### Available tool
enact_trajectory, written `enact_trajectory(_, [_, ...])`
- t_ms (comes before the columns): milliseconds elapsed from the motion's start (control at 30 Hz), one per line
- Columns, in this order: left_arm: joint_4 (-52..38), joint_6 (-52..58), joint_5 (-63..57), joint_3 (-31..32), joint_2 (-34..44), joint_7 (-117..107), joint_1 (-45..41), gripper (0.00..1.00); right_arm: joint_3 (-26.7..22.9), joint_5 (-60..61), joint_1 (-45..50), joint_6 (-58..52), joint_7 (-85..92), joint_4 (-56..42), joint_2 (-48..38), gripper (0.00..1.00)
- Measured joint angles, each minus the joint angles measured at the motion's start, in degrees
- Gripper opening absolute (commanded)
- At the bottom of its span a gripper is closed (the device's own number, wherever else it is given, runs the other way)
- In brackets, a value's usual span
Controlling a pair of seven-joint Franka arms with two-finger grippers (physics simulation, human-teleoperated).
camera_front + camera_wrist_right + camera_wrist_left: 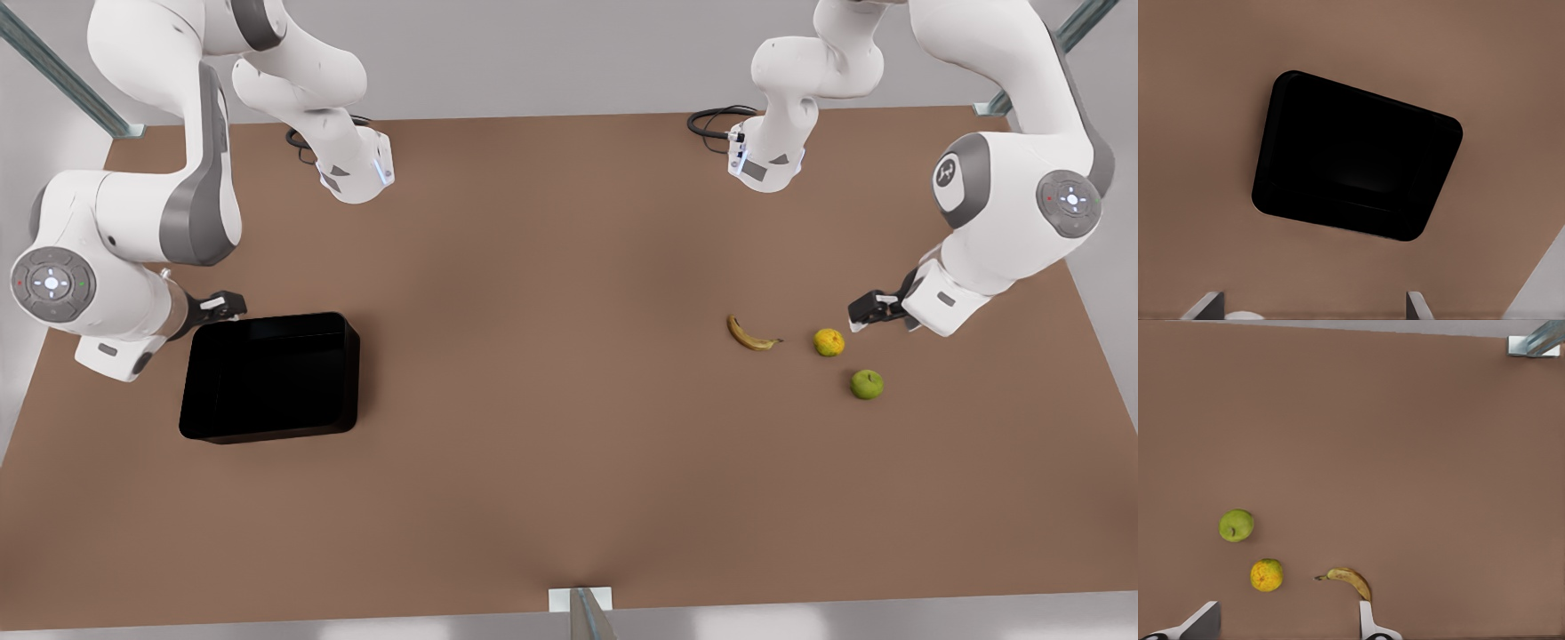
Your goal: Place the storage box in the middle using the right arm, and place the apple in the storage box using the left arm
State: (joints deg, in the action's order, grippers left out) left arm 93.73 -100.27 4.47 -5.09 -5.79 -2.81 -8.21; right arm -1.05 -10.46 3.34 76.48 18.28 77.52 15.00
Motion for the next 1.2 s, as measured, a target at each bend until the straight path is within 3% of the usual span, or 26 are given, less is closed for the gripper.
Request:
enact_trajectory(100, [-2.1, 2.1, 0.2, -0.9, -1.5, -2.7, 0.6, 1.0, -0.1, -0.1, -0.1, 0.1, -0.1, 0.0, 1.4, 1.0])
enact_trajectory(233, [-5.5, 3.3, 6.5, -7.7, -10.5, -25.6, 6.8, 1.0, -3.2, -0.8, -4.8, 8.7, -0.3, 2.1, 12.3, 1.0])
enact_trajectory(333, [-4.7, 3.3, 20.8, -16.8, -17.0, -34.9, 10.2, 1.0, -11.6, 4.1, -7.3, 32.4, 8.2, 22.1, 10.1, 1.0])
enact_trajectory(433, [-3.8, 5.6, 38.9, -18.2, -25.5, -46.3, 14.1, 1.0, -15.8, 8.1, -7.1, 38.2, 12.7, 26.0, 9.9, 1.0])
enact_trajectory(533, [1.3, 8.2, 54.6, -18.3, -27.6, -44.6, 14.2, 1.0, -17.0, 8.3, -7.0, 40.3, 12.7, 26.3, 12.0, 1.0])
enact_trajectory(733, [6.1, 9.2, 64.7, -15.7, -29.8, -31.9, 13.2, 1.0, -18.7, 9.8, -6.7, 41.3, 12.4, 25.8, 16.9, 1.0])
enact_trajectory(800, [6.7, 10.2, 64.6, -15.8, -30.5, -30.8, 13.2, 1.0, -18.7, 9.8, -6.3, 41.3, 11.7, 25.8, 17.8, 0.92])
enact_trajectory(867, [8.1, 9.9, 64.3, -16.2, -31.3, -28.9, 13.3, 1.0, -18.8, 9.8, -6.1, 41.3, 11.7, 25.7, 18.7, 0.49])
enact_trajectory(1000, [8.9, 8.8, 64.3, -18.2, -33.8, -25.1, 14.0, 1.0, -18.9, 9.8, -6.3, 41.1, 12.3, 25.8, 20.4, 0.38])
enact_trajectory(1067, [7.6, 8.4, 65.3, -18.1, -35.3, -24.9, 14.2, 1.0, -18.9, 9.8, -6.3, 40.7, 12.6, 25.8, 20.4, 0.24])
enact_trajectory(1200, [5.6, 8.4, 67.9, -18.1, -36.3, -25.0, 15.2, 1.0, -18.9, 9.7, -6.5, 40.6, 12.7, 25.5, 21.0, 0.21])
